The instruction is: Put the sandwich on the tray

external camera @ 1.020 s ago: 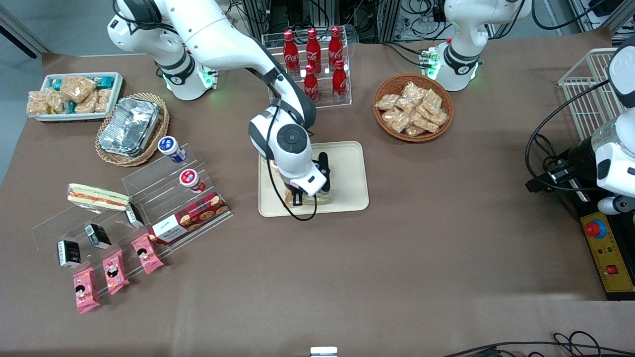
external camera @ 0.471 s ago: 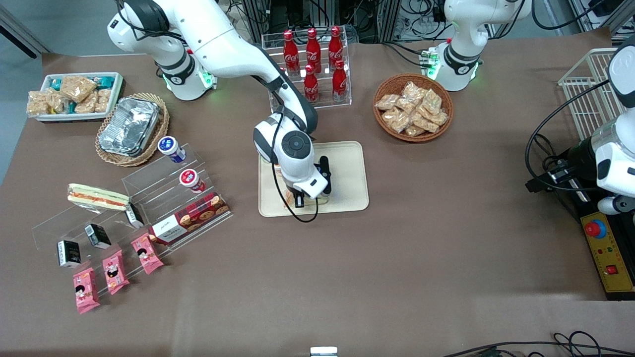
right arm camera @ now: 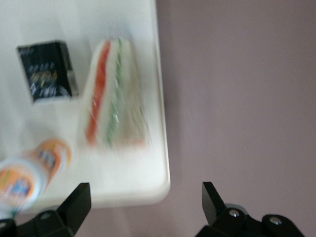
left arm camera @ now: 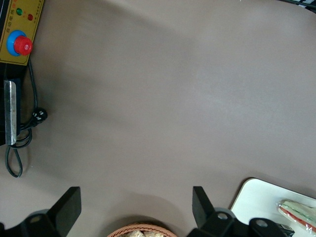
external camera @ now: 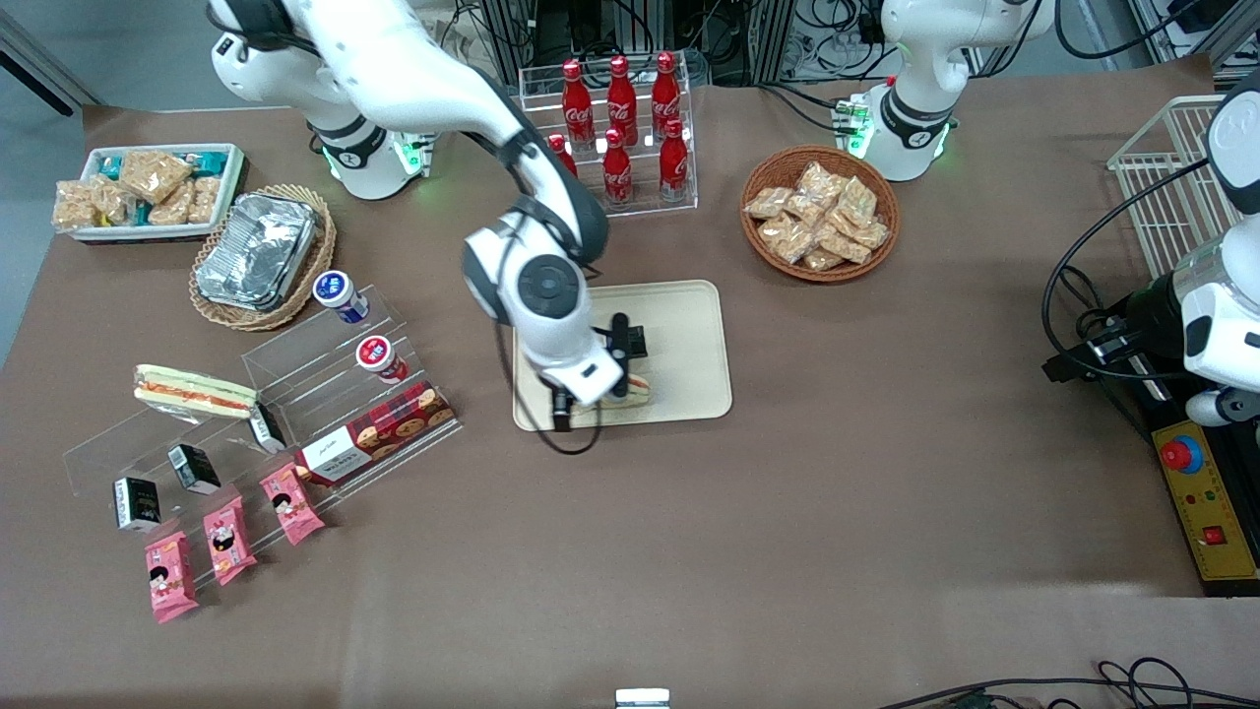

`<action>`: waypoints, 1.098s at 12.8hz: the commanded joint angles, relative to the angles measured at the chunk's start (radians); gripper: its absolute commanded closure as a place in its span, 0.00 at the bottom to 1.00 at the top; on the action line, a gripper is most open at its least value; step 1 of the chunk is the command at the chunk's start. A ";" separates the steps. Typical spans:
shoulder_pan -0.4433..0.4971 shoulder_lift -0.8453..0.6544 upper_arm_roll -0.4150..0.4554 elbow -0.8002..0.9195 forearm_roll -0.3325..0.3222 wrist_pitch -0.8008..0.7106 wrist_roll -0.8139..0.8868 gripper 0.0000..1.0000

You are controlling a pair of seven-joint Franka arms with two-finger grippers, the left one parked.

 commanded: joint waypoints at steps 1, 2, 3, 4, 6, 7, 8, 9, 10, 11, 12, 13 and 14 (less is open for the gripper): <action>-0.108 -0.176 -0.045 -0.024 0.013 -0.198 0.054 0.00; -0.175 -0.228 -0.045 -0.020 0.013 -0.246 0.059 0.00; -0.223 -0.277 -0.051 -0.017 0.013 -0.294 0.064 0.00; -0.285 -0.314 -0.054 -0.014 0.004 -0.329 0.076 0.00; -0.411 -0.362 -0.048 0.002 -0.014 -0.389 0.113 0.00; -0.467 -0.385 -0.045 0.002 -0.014 -0.412 0.169 0.00; -0.516 -0.408 -0.042 0.000 -0.014 -0.429 0.247 0.00; -0.547 -0.430 -0.042 0.002 -0.008 -0.432 0.298 0.00; -0.579 -0.445 -0.040 0.003 -0.007 -0.432 0.323 0.00; -0.625 -0.459 -0.040 0.002 0.000 -0.435 0.338 0.00; -0.662 -0.462 -0.036 0.003 0.001 -0.434 0.355 0.00; -0.694 -0.467 -0.034 0.008 0.001 -0.434 0.387 0.00; -0.715 -0.471 -0.036 0.009 0.003 -0.435 0.459 0.00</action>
